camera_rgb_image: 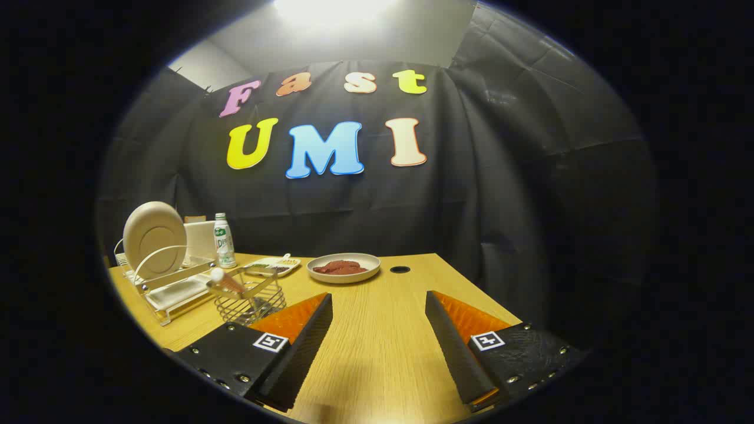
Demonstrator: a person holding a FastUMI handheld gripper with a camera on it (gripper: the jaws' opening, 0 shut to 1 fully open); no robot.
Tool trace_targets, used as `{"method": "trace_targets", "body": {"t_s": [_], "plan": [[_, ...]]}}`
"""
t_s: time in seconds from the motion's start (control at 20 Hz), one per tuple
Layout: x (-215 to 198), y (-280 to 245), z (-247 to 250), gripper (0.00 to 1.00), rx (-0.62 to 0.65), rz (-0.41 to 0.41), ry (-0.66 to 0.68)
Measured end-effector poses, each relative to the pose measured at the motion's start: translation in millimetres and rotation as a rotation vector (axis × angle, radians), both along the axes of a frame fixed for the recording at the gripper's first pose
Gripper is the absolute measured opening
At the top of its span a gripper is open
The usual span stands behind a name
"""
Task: Take the plate from the dish rack, then take the spoon from the basket and place it into the plate.
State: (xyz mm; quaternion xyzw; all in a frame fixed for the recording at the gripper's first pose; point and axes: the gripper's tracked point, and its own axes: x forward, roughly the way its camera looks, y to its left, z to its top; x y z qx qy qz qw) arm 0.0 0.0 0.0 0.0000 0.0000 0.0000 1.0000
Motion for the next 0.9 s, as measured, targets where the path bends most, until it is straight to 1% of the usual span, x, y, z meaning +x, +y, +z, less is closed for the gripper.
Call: {"method": "trace_targets", "body": {"t_s": [0.15,0.3,0.4,0.5,0.65,0.75,0.9], "plan": [[23.7,-15.2,16.1,0.97,-0.006,-0.051,-0.029],[20.5,-37.5,47.4,0.97,-0.041,-0.136,-0.051],[3.1,-54.2,62.9,0.97,-0.063,-0.217,-0.035],[-23.2,-62.7,82.2,0.97,-0.076,-0.289,-0.023],[-67.6,-52.2,109.3,0.97,-0.119,-0.352,0.013],[-92.3,-26.0,138.0,0.97,-0.148,-0.346,0.016],[-113.9,27.7,175.1,0.97,-0.139,-0.308,-0.003]]}}
